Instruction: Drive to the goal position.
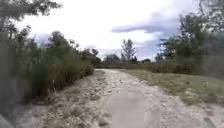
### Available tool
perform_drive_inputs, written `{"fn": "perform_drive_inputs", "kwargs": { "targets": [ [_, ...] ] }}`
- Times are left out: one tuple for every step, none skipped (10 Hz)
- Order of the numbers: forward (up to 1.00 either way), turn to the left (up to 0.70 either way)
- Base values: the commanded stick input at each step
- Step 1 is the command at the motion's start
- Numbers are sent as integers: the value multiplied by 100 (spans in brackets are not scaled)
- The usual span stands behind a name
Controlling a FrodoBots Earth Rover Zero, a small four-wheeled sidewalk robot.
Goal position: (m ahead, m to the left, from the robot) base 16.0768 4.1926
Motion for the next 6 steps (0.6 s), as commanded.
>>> {"fn": "perform_drive_inputs", "kwargs": {
  "targets": [
    [70,0],
    [70,0],
    [70,0],
    [70,0],
    [70,0],
    [70,0]
  ]
}}
